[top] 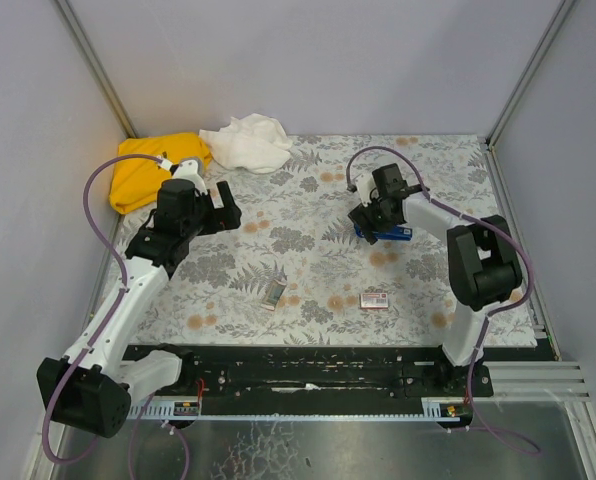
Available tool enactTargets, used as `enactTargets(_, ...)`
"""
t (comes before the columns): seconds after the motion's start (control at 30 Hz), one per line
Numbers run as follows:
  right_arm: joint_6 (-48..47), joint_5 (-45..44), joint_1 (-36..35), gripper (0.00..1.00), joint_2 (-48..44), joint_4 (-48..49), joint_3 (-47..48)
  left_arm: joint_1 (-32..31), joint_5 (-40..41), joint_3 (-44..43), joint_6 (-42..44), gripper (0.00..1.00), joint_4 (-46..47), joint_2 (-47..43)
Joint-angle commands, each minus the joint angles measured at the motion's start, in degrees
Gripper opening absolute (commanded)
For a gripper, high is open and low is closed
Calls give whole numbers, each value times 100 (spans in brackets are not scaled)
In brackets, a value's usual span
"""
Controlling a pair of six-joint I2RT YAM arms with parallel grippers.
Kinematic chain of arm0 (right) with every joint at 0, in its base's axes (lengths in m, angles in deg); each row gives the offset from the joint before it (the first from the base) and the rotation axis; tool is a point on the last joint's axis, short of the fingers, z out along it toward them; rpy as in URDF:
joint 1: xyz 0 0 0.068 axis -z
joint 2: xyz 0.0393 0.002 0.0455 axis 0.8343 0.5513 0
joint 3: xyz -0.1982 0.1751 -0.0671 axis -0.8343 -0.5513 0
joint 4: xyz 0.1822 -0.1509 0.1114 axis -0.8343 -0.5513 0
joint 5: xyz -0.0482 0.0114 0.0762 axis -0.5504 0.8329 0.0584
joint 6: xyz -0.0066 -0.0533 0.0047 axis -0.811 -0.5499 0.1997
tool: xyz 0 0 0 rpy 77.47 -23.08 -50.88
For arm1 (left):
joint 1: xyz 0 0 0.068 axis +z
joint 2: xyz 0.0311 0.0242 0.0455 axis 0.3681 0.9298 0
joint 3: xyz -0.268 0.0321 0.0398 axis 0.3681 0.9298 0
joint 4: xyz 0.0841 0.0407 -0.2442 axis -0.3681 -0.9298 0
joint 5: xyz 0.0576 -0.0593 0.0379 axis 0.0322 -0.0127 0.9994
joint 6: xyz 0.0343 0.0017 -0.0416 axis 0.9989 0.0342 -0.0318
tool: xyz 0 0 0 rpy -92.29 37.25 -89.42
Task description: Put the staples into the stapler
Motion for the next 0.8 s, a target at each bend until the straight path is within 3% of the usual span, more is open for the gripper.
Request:
enactTargets(0.0, -159, -34, -93, 82, 49, -237, 310, 76, -28, 51, -25, 100, 334, 16)
enactTargets(0.1, -80, 153, -169, 59, -100, -286, 281, 93, -66, 57, -38, 100, 333, 50)
enactTargets(0.27, 88, 352, -405, 38, -436, -355, 139, 94, -261, 75, -57, 100, 375, 108)
enactTargets(0.5, 508, 855, -600, 11, -1150, -404, -30, 94, -1293, 302, -111, 100, 776, 119)
enactTargets(0.63, 853, 1312, -762, 6, -1832, -173, -324, 11, -1988, 348, -396, 100, 926, 381)
enactTargets(0.77, 1305, 1856, -1104, 4, -2642, 477, -893, -75, -2935, 757, -1477, 99, 1689, 382)
